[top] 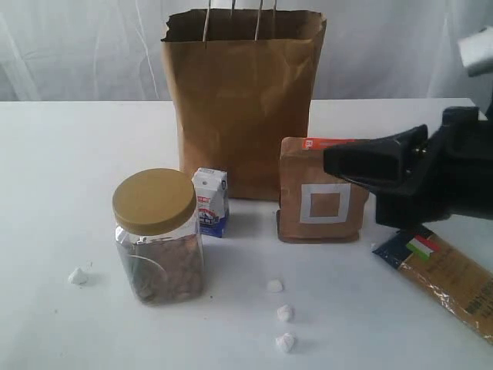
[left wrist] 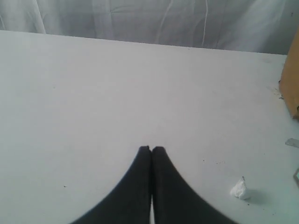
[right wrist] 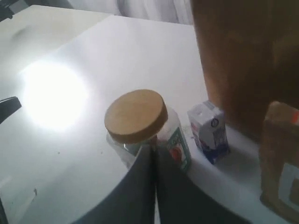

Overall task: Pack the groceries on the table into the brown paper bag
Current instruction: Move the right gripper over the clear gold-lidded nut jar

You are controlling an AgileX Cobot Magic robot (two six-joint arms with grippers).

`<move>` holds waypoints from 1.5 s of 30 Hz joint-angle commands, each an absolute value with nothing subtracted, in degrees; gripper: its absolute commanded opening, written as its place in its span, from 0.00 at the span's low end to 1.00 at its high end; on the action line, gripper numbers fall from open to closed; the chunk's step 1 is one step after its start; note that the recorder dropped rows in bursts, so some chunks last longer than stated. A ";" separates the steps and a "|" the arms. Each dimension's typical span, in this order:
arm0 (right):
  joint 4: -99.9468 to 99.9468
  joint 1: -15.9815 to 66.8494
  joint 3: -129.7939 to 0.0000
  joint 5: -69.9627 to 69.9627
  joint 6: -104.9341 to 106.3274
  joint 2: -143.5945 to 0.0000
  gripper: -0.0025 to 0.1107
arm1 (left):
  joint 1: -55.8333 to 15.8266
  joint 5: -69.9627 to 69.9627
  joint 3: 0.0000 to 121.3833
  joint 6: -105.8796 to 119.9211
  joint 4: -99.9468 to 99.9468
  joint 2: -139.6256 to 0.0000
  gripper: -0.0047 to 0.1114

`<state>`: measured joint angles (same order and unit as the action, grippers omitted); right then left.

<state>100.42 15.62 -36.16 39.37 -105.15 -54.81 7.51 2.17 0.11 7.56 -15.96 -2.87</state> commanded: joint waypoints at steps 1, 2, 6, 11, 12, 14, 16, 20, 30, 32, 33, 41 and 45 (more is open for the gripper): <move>99.95 24.64 -39.25 26.41 -108.09 -58.11 0.02 | 7.18 1.35 0.00 10.14 -13.46 -2.42 0.04; 99.95 25.62 -39.64 24.20 -109.32 -60.00 0.02 | 7.18 1.35 0.00 10.51 -12.98 -2.42 0.04; 99.95 26.22 -40.03 14.19 -107.92 -67.89 0.02 | 7.18 1.35 0.00 10.51 -12.98 -2.42 0.04; 99.95 26.22 -40.03 -1.34 -101.33 -71.53 0.02 | 5.40 1.35 0.00 10.51 -12.97 -2.42 0.04; 99.95 26.22 -40.03 -1.92 -99.30 -70.67 0.02 | 4.71 1.35 0.00 10.51 -12.97 -2.42 0.04; 99.95 26.22 -40.03 -2.48 -95.19 -67.93 0.02 | 3.56 1.35 0.00 10.51 -12.97 -2.42 0.04; 99.95 26.22 -39.91 -5.75 -90.71 -64.35 0.02 | 2.78 1.35 0.00 10.51 -12.97 -2.42 0.04; 89.41 26.22 -40.33 -29.88 -73.77 -59.42 0.02 | 2.55 1.35 0.00 10.51 -12.97 -2.42 0.04; 11.23 30.62 -44.75 -46.84 -4.21 -56.09 0.02 | 2.55 1.35 0.00 10.51 -12.97 -2.42 0.04; 7.62 34.98 -46.10 -43.81 -3.17 -56.64 0.02 | 2.55 1.35 0.00 10.51 -12.97 -2.42 0.04; 7.50 37.06 -47.05 -43.32 -3.17 -57.48 0.02 | 2.55 1.35 0.00 10.51 -12.97 -2.42 0.04; 6.43 55.87 -68.64 -52.12 -2.75 -79.84 0.02 | 2.55 1.35 0.00 10.51 -12.97 -2.42 0.04; 6.33 57.12 -76.28 -52.24 -2.53 -90.90 0.02 | 2.55 1.35 0.00 10.51 -12.97 -2.42 0.04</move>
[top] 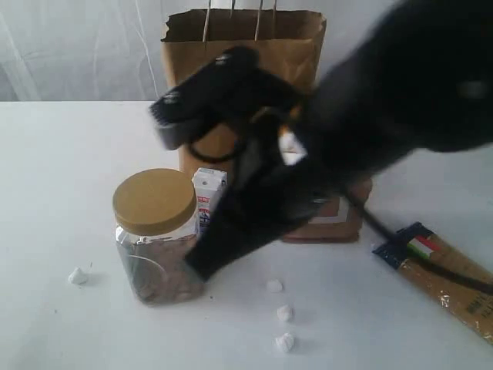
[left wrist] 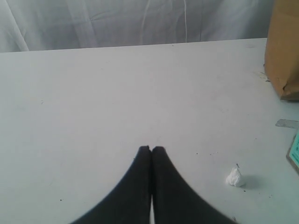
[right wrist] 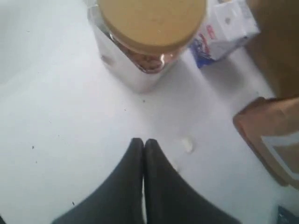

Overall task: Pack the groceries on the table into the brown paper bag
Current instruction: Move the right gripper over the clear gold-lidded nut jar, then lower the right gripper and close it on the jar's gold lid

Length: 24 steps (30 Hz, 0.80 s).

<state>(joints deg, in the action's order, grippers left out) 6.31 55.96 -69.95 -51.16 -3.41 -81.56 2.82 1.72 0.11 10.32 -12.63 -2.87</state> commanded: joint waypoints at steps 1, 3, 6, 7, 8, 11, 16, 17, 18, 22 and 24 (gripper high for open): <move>6.33 57.12 -77.48 -51.00 -2.42 -92.82 0.02 | 2.55 1.35 0.00 10.51 -12.97 -2.42 0.04; 6.85 57.12 -78.82 -48.11 -0.86 -95.12 0.02 | 2.55 1.35 0.00 10.51 -12.97 -2.42 0.04; 9.24 57.12 -79.83 -43.90 3.86 -96.13 0.06 | 2.55 1.35 0.00 10.51 -12.97 -2.42 0.04; 9.44 57.12 -79.98 -42.51 5.15 -96.13 0.10 | 2.55 1.35 0.00 10.51 -12.97 -2.42 0.04; 9.51 57.12 -80.03 -41.03 5.46 -96.13 0.14 | 2.55 1.35 0.00 10.51 -12.97 -2.42 0.04; 8.48 57.26 -80.12 -38.66 5.35 -96.67 0.48 | 2.55 1.35 0.00 10.51 -12.97 -2.42 0.04; 10.78 57.26 -80.12 -39.28 5.35 -98.88 0.91 | 2.55 1.35 0.00 10.51 -12.97 -2.42 0.04; 10.78 57.26 -80.12 -39.28 5.23 -98.88 0.92 | 2.55 1.35 0.00 10.51 -12.97 -2.42 0.04; 10.78 57.26 -80.12 -39.28 5.22 -98.88 0.92 | 2.55 1.35 0.00 10.51 -12.97 -2.42 0.04; 10.78 57.26 -80.12 -37.22 1.32 -98.88 0.92 | 2.55 1.35 0.00 10.51 -12.97 -2.42 0.04; 10.35 57.26 -80.12 -37.22 -0.31 -98.88 0.92 | 2.55 1.35 0.00 10.51 -12.97 -2.42 0.04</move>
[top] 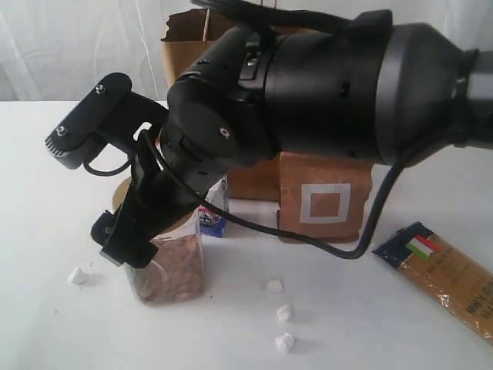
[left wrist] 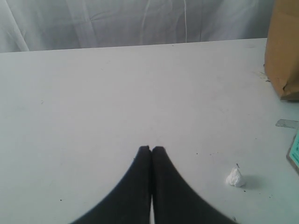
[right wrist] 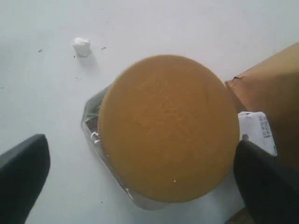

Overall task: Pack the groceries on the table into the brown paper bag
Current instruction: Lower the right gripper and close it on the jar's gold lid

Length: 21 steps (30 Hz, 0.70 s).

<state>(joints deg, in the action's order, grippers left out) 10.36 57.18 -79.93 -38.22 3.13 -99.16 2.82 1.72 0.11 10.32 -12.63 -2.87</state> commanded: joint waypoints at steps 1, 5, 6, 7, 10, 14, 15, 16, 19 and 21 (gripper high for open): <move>10.35 57.26 -80.12 -37.22 -0.31 -98.88 0.92 | 2.55 1.35 0.00 10.51 -12.97 -2.42 0.04; 10.49 57.26 -80.12 -35.87 0.00 -98.88 0.92 | 2.55 1.35 0.00 10.51 -12.97 -2.42 0.04; 10.62 57.26 -80.12 -34.54 0.00 -98.88 0.92 | 2.55 1.35 0.00 10.51 -12.97 -2.42 0.04; 11.49 57.26 -80.12 -33.25 0.00 -98.88 0.92 | 2.55 1.35 0.00 10.51 -12.97 -2.42 0.04; 17.01 57.26 -80.43 -32.44 0.00 -98.88 0.95 | 2.55 1.35 0.00 10.51 -12.97 -2.42 0.04; 26.32 57.26 -81.59 -32.87 -0.90 -97.87 0.95 | 2.55 1.35 0.00 10.51 -12.97 -2.42 0.04; 25.77 57.26 -81.59 -33.21 -2.09 -97.61 0.95 | 2.55 1.35 0.00 10.51 -12.97 -2.42 0.04; 25.11 57.26 -81.59 -33.78 -4.05 -97.49 0.95 | 2.55 1.35 0.00 10.51 -12.97 -2.42 0.04; 24.75 57.26 -81.59 -36.21 -10.85 -97.56 0.95 | 2.55 1.35 0.00 10.51 -12.97 -2.42 0.04; 24.75 57.26 -81.59 -36.21 -12.89 -98.10 0.95 | 2.55 1.35 0.00 10.51 -12.97 -2.42 0.04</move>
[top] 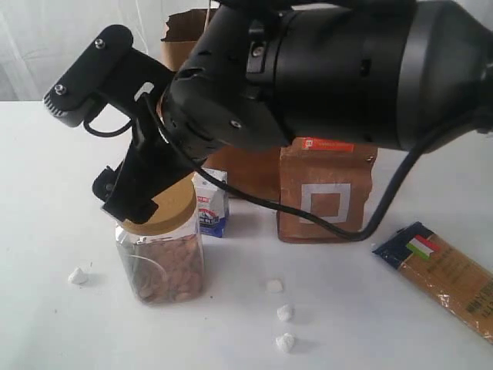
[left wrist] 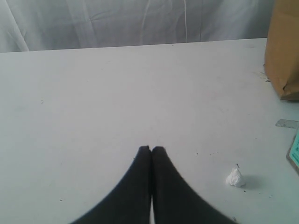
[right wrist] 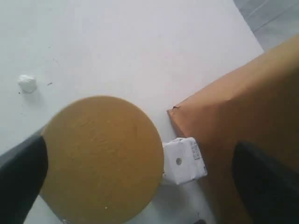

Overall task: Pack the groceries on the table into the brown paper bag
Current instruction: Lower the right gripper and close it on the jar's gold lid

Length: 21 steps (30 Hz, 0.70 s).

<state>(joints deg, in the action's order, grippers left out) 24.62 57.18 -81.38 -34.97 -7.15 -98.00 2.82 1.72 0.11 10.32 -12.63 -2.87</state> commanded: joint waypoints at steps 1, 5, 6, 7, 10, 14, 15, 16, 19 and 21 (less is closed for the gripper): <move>25.07 57.26 -81.59 -35.95 -13.36 -98.36 0.95 | 2.55 1.35 0.00 10.51 -12.97 -2.42 0.04; 25.21 57.26 -81.59 -35.70 -20.03 -99.00 0.95 | 2.55 1.35 0.00 10.51 -12.97 -2.42 0.04; 25.05 57.26 -81.59 -35.71 -21.70 -99.11 0.95 | 2.55 1.35 0.00 10.51 -12.97 -2.42 0.04; 24.37 57.26 -81.59 -35.85 -23.31 -99.11 0.95 | 2.55 1.35 0.00 10.51 -12.97 -2.42 0.04; 24.00 57.12 -81.59 -35.73 -23.69 -99.11 0.95 | 2.55 1.35 0.00 10.51 -12.97 -2.42 0.04; 24.00 57.12 -81.59 -35.36 -23.57 -99.11 0.95 | 2.55 1.35 0.00 10.51 -12.97 -2.42 0.04; 24.00 57.12 -81.59 -35.36 -23.45 -99.11 0.95 | 2.55 1.35 0.00 10.51 -12.97 -2.42 0.04; 24.00 57.12 -81.59 -35.36 -22.90 -99.11 0.95 | 2.55 1.35 0.00 10.51 -12.97 -2.42 0.04; 24.94 57.12 -81.59 -34.88 -22.54 -99.11 0.95 | 2.55 1.35 0.00 10.51 -12.97 -2.42 0.04; 26.01 56.77 -81.59 -34.37 -22.54 -99.11 0.95 | 2.55 1.35 0.00 10.51 -12.97 -2.42 0.04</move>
<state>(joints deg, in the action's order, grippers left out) 24.49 57.18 -81.38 -35.35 -22.98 -99.22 2.82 1.72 0.11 10.32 -12.63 -2.87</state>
